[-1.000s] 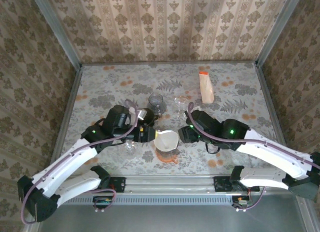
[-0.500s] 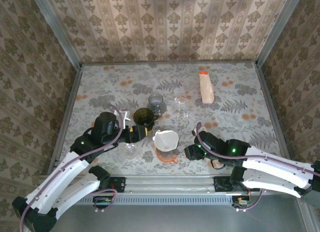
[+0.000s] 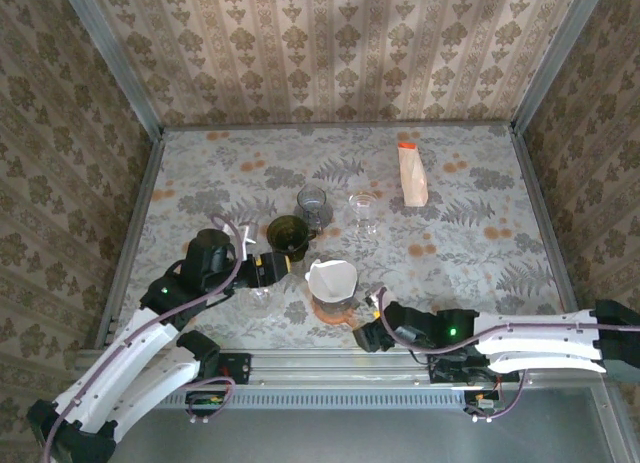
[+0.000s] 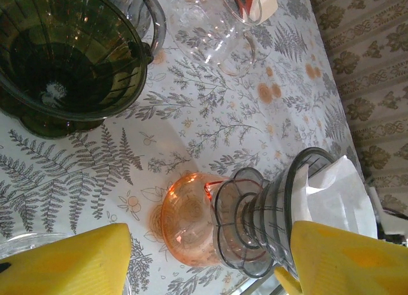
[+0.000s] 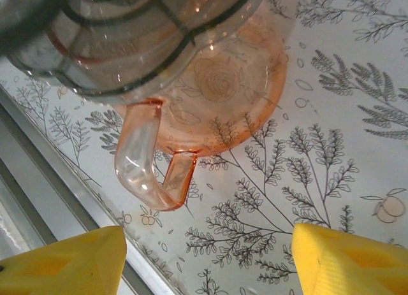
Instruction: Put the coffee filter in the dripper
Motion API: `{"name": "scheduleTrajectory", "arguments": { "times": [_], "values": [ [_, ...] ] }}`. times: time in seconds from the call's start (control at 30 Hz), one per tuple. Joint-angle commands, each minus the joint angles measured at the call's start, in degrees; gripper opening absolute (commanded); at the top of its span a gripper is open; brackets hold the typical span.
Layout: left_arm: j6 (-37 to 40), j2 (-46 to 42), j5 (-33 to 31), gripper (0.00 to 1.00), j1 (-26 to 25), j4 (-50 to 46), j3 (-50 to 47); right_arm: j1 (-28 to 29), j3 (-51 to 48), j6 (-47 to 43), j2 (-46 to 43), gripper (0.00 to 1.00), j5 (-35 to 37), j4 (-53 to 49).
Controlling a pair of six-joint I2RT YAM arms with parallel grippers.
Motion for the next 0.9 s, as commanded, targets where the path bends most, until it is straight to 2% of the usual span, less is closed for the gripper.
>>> {"name": "scheduleTrajectory", "arguments": {
  "times": [0.0,0.23,0.43,0.67,0.87],
  "values": [
    [0.17,-0.82,0.72,0.69,0.50,0.89,-1.12,2.01,-1.00,-1.98,2.57,0.72,3.76,8.65],
    [-0.40,-1.56,1.59,0.68,0.68,1.02,-2.34,3.73,-1.27,-4.44,7.73,0.72,6.92,14.28],
    [-0.65,-2.58,1.61,0.68,0.77,0.21,-2.81,3.79,-0.56,-6.08,11.71,0.68,10.21,16.69],
    [-1.10,-3.13,1.52,0.68,0.77,0.28,-3.33,4.17,-1.59,-6.25,11.88,0.59,13.79,18.12],
    [-1.19,-3.02,1.26,0.68,0.86,0.45,-3.52,4.60,-1.93,-6.56,11.60,0.46,14.79,18.65]
  ]
}}
